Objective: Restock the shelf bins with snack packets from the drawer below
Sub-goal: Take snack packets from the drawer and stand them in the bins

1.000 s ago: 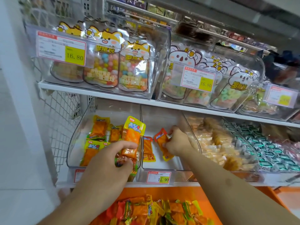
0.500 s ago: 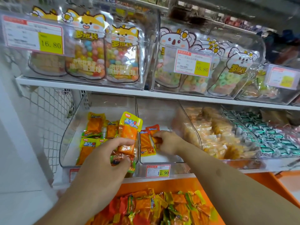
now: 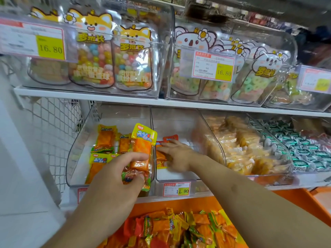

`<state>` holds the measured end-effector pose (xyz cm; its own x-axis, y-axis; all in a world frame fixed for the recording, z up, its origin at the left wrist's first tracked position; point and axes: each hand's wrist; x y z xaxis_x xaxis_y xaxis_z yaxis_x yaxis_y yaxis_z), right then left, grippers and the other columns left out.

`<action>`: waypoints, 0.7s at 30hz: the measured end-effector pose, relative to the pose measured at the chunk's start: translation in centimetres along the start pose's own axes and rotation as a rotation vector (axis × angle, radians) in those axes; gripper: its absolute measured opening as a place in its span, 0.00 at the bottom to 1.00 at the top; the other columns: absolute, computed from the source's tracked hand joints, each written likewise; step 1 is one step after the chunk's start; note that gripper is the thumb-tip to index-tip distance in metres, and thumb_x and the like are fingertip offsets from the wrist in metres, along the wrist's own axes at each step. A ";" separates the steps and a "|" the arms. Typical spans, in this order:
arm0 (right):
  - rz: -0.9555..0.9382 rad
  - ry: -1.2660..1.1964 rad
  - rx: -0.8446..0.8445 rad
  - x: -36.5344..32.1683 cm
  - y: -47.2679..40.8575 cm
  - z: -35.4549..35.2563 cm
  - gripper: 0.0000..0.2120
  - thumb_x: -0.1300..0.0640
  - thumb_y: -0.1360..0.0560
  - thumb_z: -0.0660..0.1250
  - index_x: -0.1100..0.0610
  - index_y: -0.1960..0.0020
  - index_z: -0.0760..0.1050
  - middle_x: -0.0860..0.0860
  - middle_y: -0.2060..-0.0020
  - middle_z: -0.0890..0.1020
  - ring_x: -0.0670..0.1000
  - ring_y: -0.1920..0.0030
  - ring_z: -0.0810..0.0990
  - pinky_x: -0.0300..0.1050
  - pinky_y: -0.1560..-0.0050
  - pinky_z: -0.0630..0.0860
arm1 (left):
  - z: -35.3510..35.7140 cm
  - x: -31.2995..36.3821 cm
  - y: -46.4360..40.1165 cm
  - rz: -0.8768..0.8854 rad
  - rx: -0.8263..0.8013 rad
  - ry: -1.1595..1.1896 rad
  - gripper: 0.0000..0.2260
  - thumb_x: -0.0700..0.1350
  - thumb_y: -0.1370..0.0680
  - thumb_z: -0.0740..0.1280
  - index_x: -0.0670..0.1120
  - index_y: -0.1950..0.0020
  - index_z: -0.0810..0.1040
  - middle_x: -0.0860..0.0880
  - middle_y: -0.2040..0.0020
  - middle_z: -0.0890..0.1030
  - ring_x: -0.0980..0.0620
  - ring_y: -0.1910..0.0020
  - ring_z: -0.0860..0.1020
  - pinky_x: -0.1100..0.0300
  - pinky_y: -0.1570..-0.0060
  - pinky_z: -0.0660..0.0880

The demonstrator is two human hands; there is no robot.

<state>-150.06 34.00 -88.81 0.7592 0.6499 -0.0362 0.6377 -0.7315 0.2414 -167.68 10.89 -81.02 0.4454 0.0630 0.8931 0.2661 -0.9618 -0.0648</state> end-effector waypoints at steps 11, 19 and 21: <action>0.131 -0.040 -0.009 -0.1 -2.0 0.5 0.38 0.46 0.20 0.61 0.36 0.17 0.44 0.50 0.16 0.50 0.62 0.17 0.45 0.64 0.19 0.47 | 0.2 -0.2 -0.3 -0.001 0.000 0.006 0.17 0.46 0.20 0.70 0.70 0.41 0.78 0.70 0.44 0.79 0.72 0.45 0.75 0.69 0.50 0.72; 0.184 -0.205 0.097 1.9 0.1 0.0 0.33 0.55 0.24 0.71 0.51 0.22 0.66 0.53 0.26 0.72 0.57 0.27 0.71 0.47 0.28 0.66 | -0.1 -0.1 -0.2 -0.007 0.000 0.021 0.17 0.45 0.19 0.69 0.68 0.40 0.79 0.71 0.44 0.79 0.69 0.44 0.76 0.68 0.49 0.72; 0.191 -0.186 0.078 2.4 0.2 0.3 0.34 0.57 0.25 0.72 0.51 0.21 0.65 0.52 0.26 0.73 0.57 0.27 0.71 0.46 0.27 0.66 | -0.1 0.1 -0.1 -0.010 -0.007 0.020 0.17 0.45 0.19 0.69 0.69 0.40 0.78 0.71 0.43 0.78 0.66 0.42 0.76 0.65 0.46 0.74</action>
<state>-148.03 35.36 -89.09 0.8730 0.4548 -0.1763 0.4833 -0.8555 0.1860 -167.77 10.97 -80.91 0.4255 0.0669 0.9025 0.2643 -0.9630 -0.0532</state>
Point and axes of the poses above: each hand's wrist, its own y-axis away from the middle knuckle, its own z-axis out of the palm, x = y × z
